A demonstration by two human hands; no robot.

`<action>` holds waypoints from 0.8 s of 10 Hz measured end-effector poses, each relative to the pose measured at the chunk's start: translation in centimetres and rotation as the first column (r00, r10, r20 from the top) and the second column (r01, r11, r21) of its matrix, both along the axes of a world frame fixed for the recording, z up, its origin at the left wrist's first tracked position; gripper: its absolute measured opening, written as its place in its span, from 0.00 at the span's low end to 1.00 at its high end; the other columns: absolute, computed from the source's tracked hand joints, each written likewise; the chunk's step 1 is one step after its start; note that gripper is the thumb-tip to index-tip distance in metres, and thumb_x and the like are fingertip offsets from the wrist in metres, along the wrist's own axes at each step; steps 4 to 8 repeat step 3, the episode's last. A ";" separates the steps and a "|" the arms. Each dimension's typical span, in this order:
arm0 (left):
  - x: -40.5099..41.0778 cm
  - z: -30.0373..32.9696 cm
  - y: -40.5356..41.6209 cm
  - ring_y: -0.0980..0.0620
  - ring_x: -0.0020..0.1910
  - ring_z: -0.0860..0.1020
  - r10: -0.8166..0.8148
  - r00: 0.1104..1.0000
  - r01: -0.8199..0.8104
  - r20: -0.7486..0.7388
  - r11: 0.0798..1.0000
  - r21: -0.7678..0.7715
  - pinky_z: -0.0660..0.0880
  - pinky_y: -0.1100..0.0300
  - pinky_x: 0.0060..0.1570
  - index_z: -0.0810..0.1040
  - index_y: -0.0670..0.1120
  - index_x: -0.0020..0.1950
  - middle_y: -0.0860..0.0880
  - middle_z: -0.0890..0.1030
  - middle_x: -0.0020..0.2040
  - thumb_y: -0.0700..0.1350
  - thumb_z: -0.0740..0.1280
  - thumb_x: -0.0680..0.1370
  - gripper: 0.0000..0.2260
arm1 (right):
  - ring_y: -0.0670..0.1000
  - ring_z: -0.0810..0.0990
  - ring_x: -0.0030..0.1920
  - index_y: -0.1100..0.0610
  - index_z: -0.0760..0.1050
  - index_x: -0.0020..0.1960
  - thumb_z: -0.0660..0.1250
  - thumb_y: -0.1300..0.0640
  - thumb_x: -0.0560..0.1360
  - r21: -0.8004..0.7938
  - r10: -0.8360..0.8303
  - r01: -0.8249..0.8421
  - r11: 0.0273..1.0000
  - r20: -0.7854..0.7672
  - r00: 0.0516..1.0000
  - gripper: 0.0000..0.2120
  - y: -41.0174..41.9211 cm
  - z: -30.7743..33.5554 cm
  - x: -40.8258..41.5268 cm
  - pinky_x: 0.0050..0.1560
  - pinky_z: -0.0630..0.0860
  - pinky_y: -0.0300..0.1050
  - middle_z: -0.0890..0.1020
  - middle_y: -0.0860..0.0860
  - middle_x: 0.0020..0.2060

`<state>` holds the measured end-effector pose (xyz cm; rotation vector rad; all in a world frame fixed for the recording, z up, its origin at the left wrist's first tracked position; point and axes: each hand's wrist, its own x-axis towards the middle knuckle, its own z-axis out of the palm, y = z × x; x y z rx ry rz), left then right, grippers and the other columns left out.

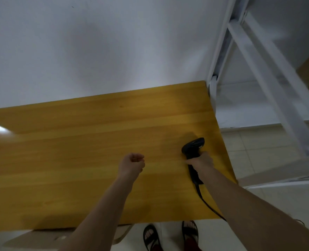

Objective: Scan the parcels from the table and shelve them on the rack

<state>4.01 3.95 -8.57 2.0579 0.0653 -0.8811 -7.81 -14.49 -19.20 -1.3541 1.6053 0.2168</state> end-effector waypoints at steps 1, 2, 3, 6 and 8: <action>0.0 -0.2 -0.2 0.48 0.43 0.75 -0.014 1.000 0.014 -0.004 1.000 -0.018 0.75 0.53 0.47 0.76 0.43 0.48 0.46 0.76 0.44 0.35 0.67 0.78 0.04 | 0.61 0.76 0.55 0.59 0.69 0.64 0.76 0.58 0.67 -0.003 -0.020 0.020 1.000 0.055 0.998 0.28 0.0 -0.2 -0.5 0.55 0.77 0.61 0.75 0.59 0.58; 0.0 0.0 -0.1 0.47 0.43 0.75 -0.030 0.999 0.029 -0.018 0.999 -0.032 0.73 0.54 0.46 0.76 0.42 0.49 0.46 0.75 0.44 0.35 0.66 0.79 0.03 | 0.61 0.78 0.50 0.61 0.72 0.61 0.74 0.60 0.70 -0.024 -0.008 0.009 1.000 0.033 0.999 0.22 0.2 -0.2 -1.2 0.49 0.79 0.57 0.77 0.60 0.54; -0.1 0.1 0.1 0.46 0.44 0.74 -0.062 0.998 0.061 -0.010 0.997 -0.046 0.72 0.54 0.46 0.76 0.44 0.47 0.46 0.75 0.43 0.35 0.66 0.79 0.05 | 0.59 0.77 0.47 0.63 0.74 0.55 0.71 0.63 0.72 -0.061 -0.012 0.014 0.998 0.032 0.999 0.14 0.1 0.4 -1.8 0.41 0.77 0.51 0.77 0.60 0.52; -0.1 0.1 0.1 0.46 0.44 0.74 -0.062 0.998 0.061 -0.010 0.997 -0.046 0.72 0.54 0.46 0.76 0.44 0.47 0.46 0.75 0.43 0.35 0.66 0.79 0.05 | 0.59 0.77 0.47 0.63 0.74 0.55 0.71 0.63 0.72 -0.061 -0.012 0.014 0.998 0.032 0.999 0.14 0.1 0.4 -1.8 0.41 0.77 0.51 0.77 0.60 0.52; -0.1 0.1 0.1 0.46 0.44 0.74 -0.062 0.998 0.061 -0.010 0.997 -0.046 0.72 0.54 0.46 0.76 0.44 0.47 0.46 0.75 0.43 0.35 0.66 0.79 0.05 | 0.59 0.77 0.47 0.63 0.74 0.55 0.71 0.63 0.72 -0.061 -0.012 0.014 0.998 0.032 0.999 0.14 0.1 0.4 -1.8 0.41 0.77 0.51 0.77 0.60 0.52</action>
